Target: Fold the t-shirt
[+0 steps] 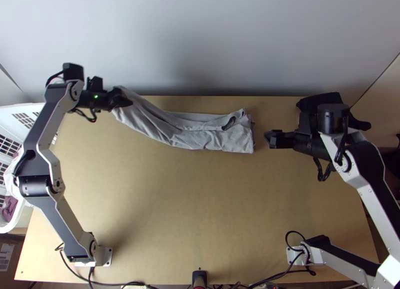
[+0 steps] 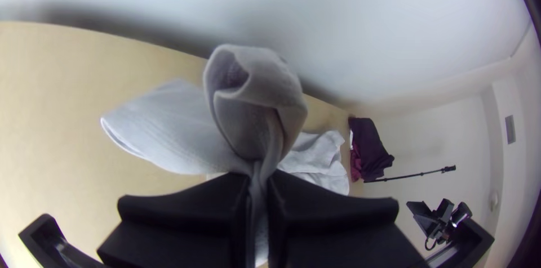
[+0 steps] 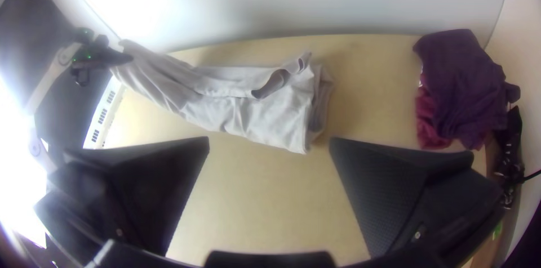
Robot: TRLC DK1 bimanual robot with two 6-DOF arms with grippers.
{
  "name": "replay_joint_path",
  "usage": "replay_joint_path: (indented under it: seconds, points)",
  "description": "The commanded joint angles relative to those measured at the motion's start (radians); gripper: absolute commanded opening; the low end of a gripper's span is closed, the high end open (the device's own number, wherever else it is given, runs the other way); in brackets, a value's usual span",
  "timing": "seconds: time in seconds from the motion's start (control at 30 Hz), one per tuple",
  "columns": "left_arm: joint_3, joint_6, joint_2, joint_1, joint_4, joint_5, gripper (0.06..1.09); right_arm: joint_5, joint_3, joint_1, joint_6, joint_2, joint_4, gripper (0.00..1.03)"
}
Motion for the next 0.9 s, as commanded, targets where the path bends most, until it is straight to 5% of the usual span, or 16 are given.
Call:
replay_joint_path:
  seconds: [0.0, 0.3, 0.87]
  points:
    - [0.218, 0.003, 0.061, -0.174, -0.093, -0.116, 0.09, 0.000, -0.118, -0.016, 0.013, -0.094, 0.060, 0.99]
    - [0.393, 0.008, 0.168, -0.418, -0.116, -0.211, 0.09, 0.000, -0.239, -0.047, 0.042, -0.190, 0.143, 0.99]
    - [0.393, -0.061, 0.342, -0.628, 0.196, -0.312, 0.09, 0.000, -0.434, -0.037, 0.086, -0.235, 0.260, 0.99]
